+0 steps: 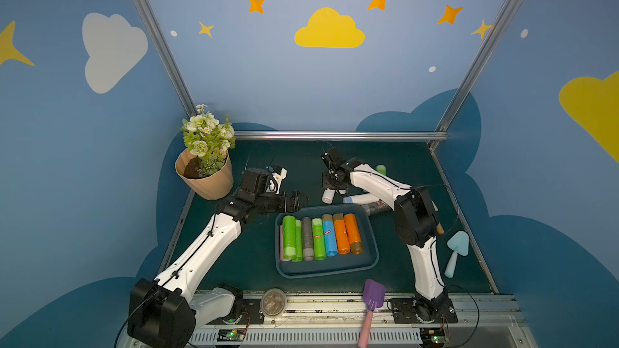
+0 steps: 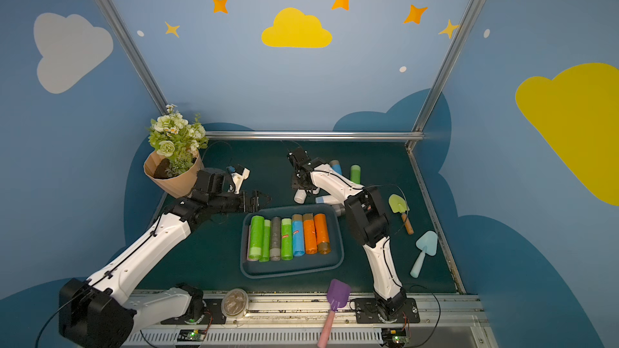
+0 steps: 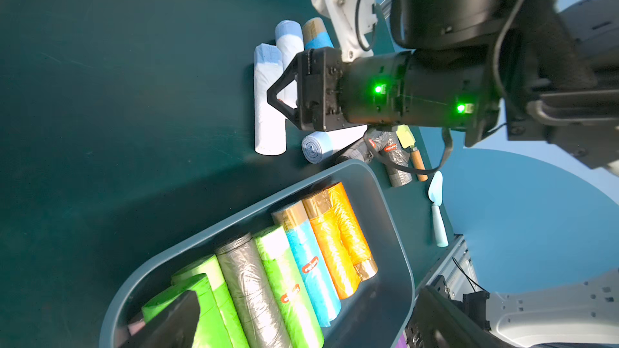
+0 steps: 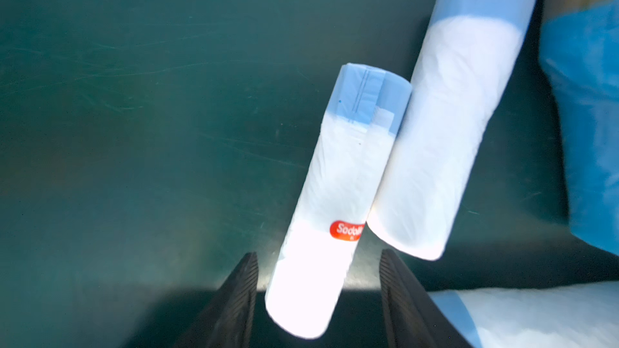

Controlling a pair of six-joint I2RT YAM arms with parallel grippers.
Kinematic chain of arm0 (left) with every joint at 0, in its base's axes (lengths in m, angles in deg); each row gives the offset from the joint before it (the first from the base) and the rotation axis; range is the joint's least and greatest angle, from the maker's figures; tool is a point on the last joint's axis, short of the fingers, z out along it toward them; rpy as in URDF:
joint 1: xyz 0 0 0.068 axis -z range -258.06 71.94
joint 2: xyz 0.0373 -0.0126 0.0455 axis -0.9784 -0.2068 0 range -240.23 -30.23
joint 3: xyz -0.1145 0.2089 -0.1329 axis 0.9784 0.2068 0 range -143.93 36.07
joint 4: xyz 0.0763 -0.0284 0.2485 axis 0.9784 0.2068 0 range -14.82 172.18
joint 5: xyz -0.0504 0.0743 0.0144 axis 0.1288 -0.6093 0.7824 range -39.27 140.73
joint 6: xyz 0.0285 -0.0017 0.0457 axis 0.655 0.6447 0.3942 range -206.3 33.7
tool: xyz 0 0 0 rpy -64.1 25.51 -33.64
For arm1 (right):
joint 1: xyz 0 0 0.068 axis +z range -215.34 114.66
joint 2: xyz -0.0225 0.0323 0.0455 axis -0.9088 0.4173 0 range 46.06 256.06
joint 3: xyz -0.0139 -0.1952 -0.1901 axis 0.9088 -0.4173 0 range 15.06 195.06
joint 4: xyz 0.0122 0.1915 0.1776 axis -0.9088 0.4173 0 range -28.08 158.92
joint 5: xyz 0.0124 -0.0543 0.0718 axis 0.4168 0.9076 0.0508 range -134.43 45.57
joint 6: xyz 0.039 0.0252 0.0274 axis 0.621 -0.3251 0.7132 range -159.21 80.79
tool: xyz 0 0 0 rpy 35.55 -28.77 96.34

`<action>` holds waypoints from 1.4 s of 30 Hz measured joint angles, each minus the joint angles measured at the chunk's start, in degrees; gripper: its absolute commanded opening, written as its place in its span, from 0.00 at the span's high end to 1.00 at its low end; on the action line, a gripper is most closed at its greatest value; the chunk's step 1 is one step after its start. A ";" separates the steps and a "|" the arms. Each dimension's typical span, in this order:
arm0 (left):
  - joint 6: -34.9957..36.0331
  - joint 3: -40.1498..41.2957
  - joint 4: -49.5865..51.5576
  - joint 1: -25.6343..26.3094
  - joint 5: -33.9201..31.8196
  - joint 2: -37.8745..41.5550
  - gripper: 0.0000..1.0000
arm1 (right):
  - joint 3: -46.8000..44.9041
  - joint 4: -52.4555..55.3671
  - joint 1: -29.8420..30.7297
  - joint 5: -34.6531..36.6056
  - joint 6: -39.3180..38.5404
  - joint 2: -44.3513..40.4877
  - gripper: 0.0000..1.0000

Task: Put the roll of trash bags into the storage box
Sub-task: Pick up the roll of trash bags from the center of the board.

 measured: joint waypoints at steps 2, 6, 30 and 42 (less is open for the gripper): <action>-0.28 0.00 -0.28 -0.33 0.20 0.07 0.00 | 1.05 0.63 0.00 0.22 0.55 1.36 0.46; -1.07 0.22 -1.25 -0.92 0.76 0.09 0.00 | 2.84 1.77 0.00 0.44 1.03 3.41 0.46; -2.64 0.83 -3.23 -1.46 2.75 0.11 0.00 | 13.22 6.43 -0.90 0.50 1.46 12.33 0.55; -2.82 0.85 -3.48 -1.97 3.04 0.52 0.00 | 13.60 3.91 -0.79 -2.43 -2.62 12.87 0.67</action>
